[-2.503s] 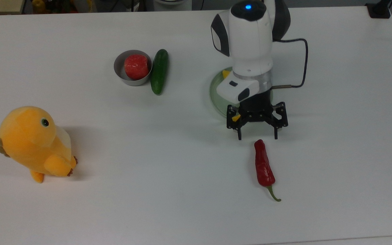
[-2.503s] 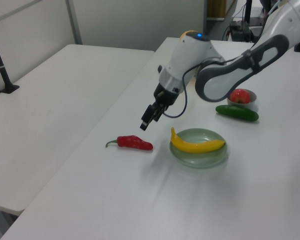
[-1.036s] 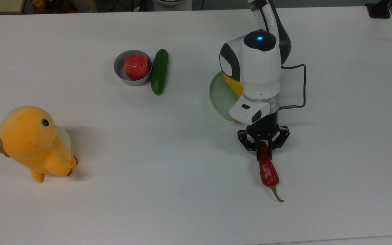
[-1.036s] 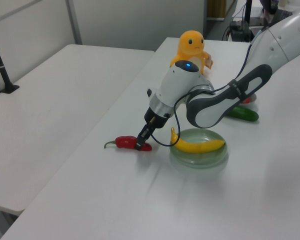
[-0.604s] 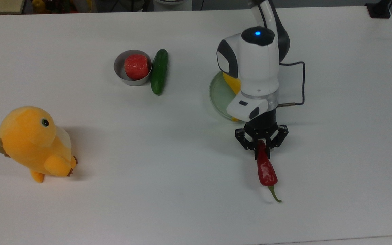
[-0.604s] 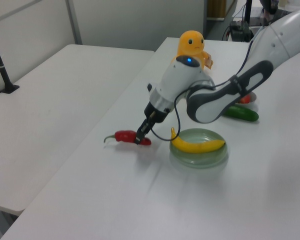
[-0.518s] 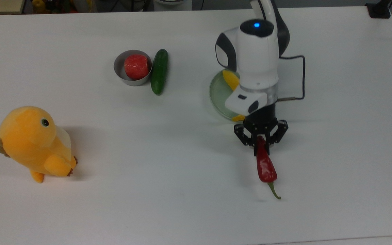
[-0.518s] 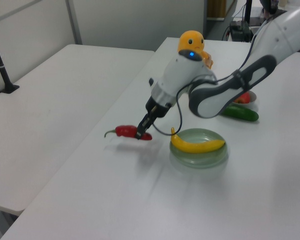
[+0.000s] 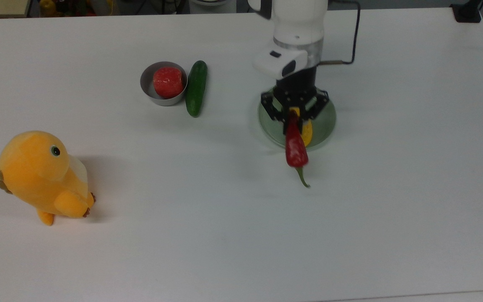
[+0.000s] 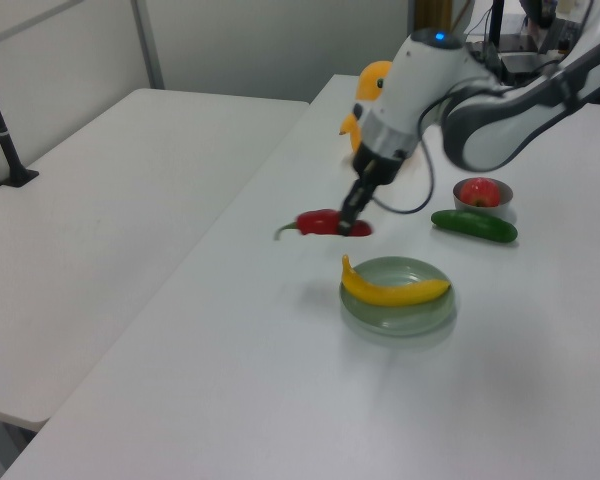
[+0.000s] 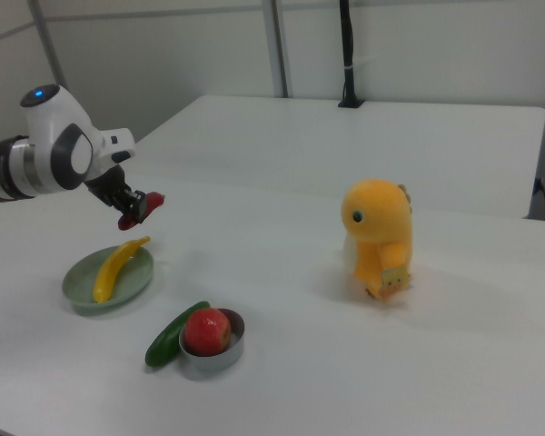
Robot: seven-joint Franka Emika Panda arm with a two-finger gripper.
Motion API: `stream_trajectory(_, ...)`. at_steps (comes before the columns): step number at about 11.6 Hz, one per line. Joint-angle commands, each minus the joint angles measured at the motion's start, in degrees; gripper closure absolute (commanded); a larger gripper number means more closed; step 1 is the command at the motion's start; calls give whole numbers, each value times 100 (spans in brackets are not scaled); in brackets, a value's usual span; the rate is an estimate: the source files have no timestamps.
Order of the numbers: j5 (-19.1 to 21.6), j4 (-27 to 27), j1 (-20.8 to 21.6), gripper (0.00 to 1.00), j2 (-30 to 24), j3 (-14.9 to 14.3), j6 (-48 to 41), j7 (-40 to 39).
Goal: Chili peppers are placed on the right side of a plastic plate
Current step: 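Lift the chili pepper and carry it over the green plate, then lower the chili pepper onto the table beside the plate and release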
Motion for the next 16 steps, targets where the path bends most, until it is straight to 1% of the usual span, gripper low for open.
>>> stream_trajectory(1, -22, -583, -58, 98, -658, -16, -1004, -170)
stream_trajectory(2, -23, -583, -85, 98, -710, -16, -1390, -179)
stream_trajectory(3, -23, -662, -111, 98, -798, -25, -1507, -179)
stream_trajectory(6, -14, -1354, -190, 98, -1324, -25, -1421, -171)
stream_trajectory(7, -14, -1557, -199, 98, -1430, -25, -1421, -179)
stream_trajectory(8, -14, -1646, -208, 98, -1431, -25, -1429, -179)
stream_trajectory(11, -31, -1691, -313, 98, -1423, -86, -1438, -188)
stream_trajectory(14, -49, -1673, -331, 98, -1300, -87, -1421, -293)
stream_trajectory(15, -58, -1665, -331, 94, -1265, -87, -1412, -294)
stream_trajectory(16, -84, -1595, -348, 84, -1134, -87, -1412, -389)
